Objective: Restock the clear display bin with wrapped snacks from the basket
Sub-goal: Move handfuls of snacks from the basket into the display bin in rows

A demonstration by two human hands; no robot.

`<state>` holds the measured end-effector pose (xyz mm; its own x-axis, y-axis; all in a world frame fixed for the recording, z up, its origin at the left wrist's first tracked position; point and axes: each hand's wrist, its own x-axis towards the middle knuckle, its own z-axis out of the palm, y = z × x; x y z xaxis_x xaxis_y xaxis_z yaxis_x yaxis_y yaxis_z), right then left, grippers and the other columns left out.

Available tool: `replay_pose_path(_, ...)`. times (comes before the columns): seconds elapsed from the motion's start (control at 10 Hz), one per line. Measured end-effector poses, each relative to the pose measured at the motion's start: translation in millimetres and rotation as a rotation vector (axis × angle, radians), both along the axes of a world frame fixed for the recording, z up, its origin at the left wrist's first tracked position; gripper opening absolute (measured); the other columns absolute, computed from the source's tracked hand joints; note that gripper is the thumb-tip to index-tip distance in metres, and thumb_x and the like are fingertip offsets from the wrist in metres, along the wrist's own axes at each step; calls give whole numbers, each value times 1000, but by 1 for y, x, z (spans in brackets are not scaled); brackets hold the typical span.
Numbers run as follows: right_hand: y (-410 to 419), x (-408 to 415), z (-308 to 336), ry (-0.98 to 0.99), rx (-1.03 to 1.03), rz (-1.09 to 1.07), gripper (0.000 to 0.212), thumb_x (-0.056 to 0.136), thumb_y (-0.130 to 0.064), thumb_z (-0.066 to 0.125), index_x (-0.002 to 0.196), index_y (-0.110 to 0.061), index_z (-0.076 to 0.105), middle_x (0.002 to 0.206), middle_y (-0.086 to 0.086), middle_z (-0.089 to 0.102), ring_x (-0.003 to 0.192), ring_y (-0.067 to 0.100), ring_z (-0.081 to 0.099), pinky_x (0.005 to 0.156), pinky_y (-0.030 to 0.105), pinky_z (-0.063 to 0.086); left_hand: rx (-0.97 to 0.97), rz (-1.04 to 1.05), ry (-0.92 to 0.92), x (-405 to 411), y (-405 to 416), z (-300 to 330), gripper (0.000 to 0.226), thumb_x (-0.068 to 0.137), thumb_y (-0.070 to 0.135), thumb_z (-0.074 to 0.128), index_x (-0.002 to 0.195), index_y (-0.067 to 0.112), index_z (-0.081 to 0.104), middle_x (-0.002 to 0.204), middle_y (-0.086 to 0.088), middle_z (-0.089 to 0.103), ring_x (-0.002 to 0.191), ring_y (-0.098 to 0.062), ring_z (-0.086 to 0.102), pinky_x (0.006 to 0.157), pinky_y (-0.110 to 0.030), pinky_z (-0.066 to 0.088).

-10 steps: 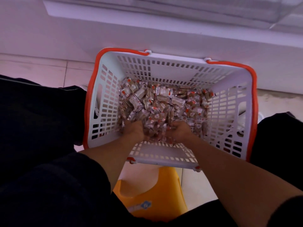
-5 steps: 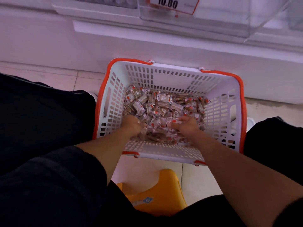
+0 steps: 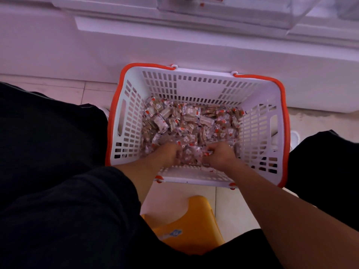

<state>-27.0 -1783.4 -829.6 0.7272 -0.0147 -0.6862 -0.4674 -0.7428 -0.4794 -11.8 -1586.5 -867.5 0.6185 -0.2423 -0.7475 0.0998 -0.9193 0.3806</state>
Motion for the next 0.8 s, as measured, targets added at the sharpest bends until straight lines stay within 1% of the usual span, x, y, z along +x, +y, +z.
replay_pose_path(0.1, -4, 0, 1, -19, 44, -44, 9, 77, -2, 78, 82, 2, 71, 81, 10, 66, 79, 16, 59, 66, 31, 50, 13, 35, -77, 5, -8, 0, 19, 93, 25, 58, 111, 21, 65, 100, 1, 56, 104, -26, 59, 94, -42, 47)
replay_pose_path(0.2, -15, 2, -6, -3, -8, -43, 16, 78, 0, 74, 92, 8, 72, 86, 17, 71, 83, 23, 66, 72, 40, 56, 118, -76, -134, 6, 2, -8, 25, 93, 23, 59, 114, 12, 66, 112, -10, 59, 111, -27, 57, 96, -42, 45)
replay_pose_path(0.3, -16, 7, -12, 4, -3, -106, 23, 78, -4, 76, 95, 9, 71, 77, 11, 62, 75, 18, 59, 63, 37, 51, 166, -134, -136, 1, 12, -8, 27, 92, 14, 59, 117, 7, 67, 117, -13, 57, 111, -25, 54, 97, -40, 43)
replay_pose_path(0.4, -10, 8, -13, -20, 11, -127, 22, 77, -7, 79, 93, 6, 73, 83, 15, 70, 81, 22, 66, 73, 38, 57, 133, -82, -63, -4, 17, -12, 22, 91, 11, 58, 111, 13, 68, 98, -4, 58, 87, -20, 54, 84, -33, 51)
replay_pose_path(0.5, -5, 1, -9, -20, 28, -35, 18, 76, -9, 81, 86, 4, 74, 78, 8, 65, 81, 18, 61, 75, 40, 56, 78, -23, -125, -4, 17, -8, 21, 89, 13, 62, 109, 18, 61, 104, -4, 60, 87, -17, 54, 76, -29, 46)
replay_pose_path(0.6, -6, 7, 11, 21, 33, -39, 24, 77, -16, 83, 93, 0, 73, 79, 10, 66, 73, 21, 62, 69, 39, 57, 8, 131, -91, 5, 17, 7, 35, 82, 17, 73, 114, 15, 58, 104, -1, 60, 92, -18, 58, 77, -30, 47)
replay_pose_path(0.7, -5, 29, 52, 129, 147, -54, 35, 78, -17, 83, 106, -2, 69, 96, 18, 71, 85, 29, 70, 71, 44, 61, -30, 137, 87, 33, 17, 39, 19, 88, 16, 71, 104, 6, 69, 101, -9, 69, 84, -20, 63, 70, -30, 50)
replay_pose_path(0.8, -3, 60, 124, 167, 380, -15, 30, 80, -13, 79, 106, -2, 69, 105, 16, 72, 91, 22, 72, 62, 31, 59, -361, 333, 244, 65, 11, 105, 6, 91, 17, 69, 92, 11, 71, 87, -4, 71, 75, -17, 65, 67, -31, 56)
